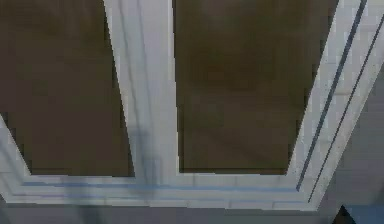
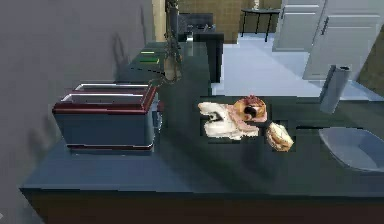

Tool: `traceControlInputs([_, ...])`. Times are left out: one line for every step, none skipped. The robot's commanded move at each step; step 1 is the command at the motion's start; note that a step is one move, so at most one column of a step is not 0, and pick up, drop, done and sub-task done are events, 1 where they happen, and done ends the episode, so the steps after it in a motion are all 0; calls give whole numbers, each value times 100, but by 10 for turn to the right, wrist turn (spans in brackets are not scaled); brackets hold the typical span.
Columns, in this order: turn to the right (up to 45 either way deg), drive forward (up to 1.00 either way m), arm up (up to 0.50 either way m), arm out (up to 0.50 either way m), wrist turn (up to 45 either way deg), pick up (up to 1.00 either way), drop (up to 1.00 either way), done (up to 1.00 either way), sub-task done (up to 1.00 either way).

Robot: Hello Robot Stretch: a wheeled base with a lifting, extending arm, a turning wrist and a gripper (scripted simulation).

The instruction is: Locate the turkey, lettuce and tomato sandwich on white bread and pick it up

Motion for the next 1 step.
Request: traceControlInputs([240,0,0,0,0,0,0,0,0])
